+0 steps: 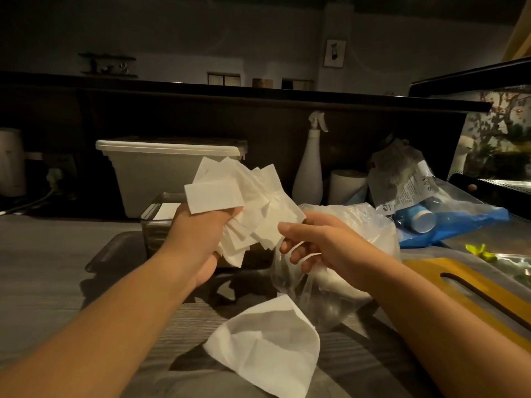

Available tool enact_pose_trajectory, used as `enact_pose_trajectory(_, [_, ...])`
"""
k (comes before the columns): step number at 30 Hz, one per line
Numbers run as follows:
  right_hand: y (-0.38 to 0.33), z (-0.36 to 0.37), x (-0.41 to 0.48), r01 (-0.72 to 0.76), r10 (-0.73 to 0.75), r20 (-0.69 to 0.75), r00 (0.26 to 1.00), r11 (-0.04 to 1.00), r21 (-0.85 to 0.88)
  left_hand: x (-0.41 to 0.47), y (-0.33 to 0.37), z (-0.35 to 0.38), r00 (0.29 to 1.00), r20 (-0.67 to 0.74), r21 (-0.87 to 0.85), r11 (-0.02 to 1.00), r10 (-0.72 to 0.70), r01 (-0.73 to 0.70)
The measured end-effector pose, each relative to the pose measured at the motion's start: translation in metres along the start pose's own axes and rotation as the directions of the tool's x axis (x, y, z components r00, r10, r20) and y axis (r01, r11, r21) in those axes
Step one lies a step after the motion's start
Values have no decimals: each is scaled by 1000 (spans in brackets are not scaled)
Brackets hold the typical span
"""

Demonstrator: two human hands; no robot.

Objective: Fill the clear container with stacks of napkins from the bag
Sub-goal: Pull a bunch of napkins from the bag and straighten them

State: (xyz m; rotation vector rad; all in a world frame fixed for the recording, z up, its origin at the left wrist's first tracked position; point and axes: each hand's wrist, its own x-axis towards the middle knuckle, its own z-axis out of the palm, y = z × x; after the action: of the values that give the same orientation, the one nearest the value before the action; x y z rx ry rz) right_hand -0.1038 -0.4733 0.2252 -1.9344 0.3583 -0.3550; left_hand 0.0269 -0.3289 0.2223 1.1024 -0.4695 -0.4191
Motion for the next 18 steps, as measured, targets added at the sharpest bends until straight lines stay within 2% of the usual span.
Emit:
enact_pose_trajectory(3, [2, -4, 0, 62, -56, 51, 997, 990, -125, -3, 1, 2, 999, 43, 29, 999, 27, -28])
enact_pose_trajectory(5, [3, -7, -3, 120, -79, 195, 978, 971, -209, -3, 0, 2, 999, 54, 48, 999, 3, -6])
enact_pose_trajectory(7, [2, -8, -7, 178, -86, 354, 931, 955, -236, -4, -1, 2, 997, 69, 62, 998, -22, 17])
enact_pose_trajectory(11, [2, -13, -9, 263, -114, 529, 841, 941, -215, -5, -3, 2, 993, 107, 102, 994, -46, 35])
enact_pose_trajectory(13, [2, -14, -9, 262, -86, 572, 816, 936, -234, -5, -4, 3, 992, 108, 102, 993, -63, 52])
enact_pose_trajectory(18, [6, -13, -9, 256, -66, 569, 820, 931, -261, -5, -6, 3, 992, 106, 129, 990, -65, 51])
